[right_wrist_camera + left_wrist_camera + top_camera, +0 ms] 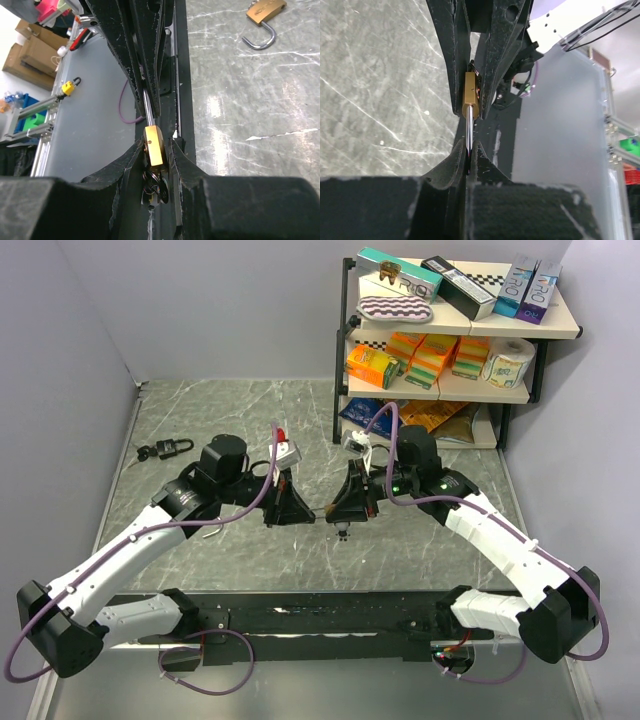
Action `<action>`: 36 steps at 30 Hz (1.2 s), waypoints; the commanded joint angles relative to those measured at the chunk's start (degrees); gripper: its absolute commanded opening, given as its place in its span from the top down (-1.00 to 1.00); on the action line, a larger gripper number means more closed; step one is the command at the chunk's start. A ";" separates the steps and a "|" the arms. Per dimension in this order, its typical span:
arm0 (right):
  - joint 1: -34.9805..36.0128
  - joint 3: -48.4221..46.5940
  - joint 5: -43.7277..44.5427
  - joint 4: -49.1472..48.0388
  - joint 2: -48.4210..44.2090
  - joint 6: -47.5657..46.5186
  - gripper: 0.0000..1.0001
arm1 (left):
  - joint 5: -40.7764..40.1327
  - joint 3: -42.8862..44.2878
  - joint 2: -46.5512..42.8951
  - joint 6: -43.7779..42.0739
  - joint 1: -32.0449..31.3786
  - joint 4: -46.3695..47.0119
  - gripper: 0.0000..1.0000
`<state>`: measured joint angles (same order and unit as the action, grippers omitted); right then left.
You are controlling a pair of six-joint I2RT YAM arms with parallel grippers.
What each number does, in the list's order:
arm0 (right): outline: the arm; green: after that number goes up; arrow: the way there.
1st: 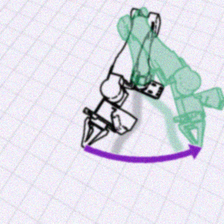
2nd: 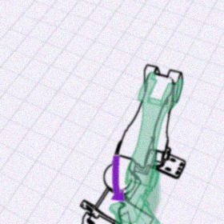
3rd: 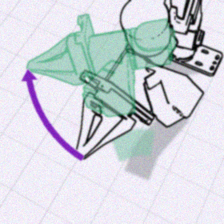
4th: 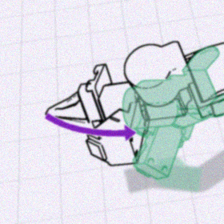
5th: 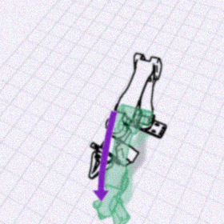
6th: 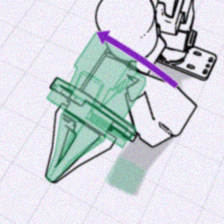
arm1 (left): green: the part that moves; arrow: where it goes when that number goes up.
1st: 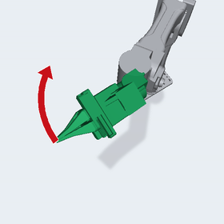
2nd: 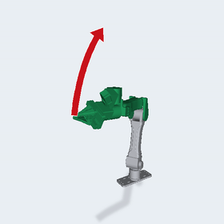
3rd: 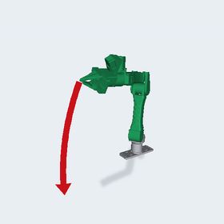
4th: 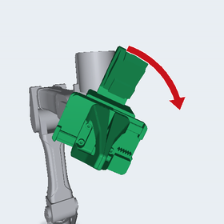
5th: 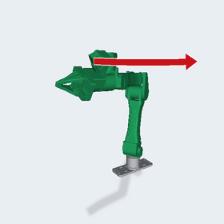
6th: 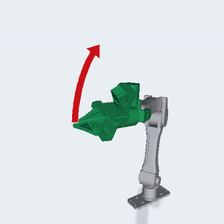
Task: Lock with the key
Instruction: Lock the lock.
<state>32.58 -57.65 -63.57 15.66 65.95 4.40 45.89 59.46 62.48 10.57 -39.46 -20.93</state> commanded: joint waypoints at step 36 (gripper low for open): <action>-6.66 -7.84 -3.66 19.14 -0.39 -22.25 -0.18 | 9.31 2.06 2.47 -15.40 3.34 -5.62 0.98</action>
<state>23.73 -64.71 -66.08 35.24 66.17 -17.37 52.66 58.61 65.32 -2.61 -33.82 -28.01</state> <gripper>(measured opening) 0.626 0.041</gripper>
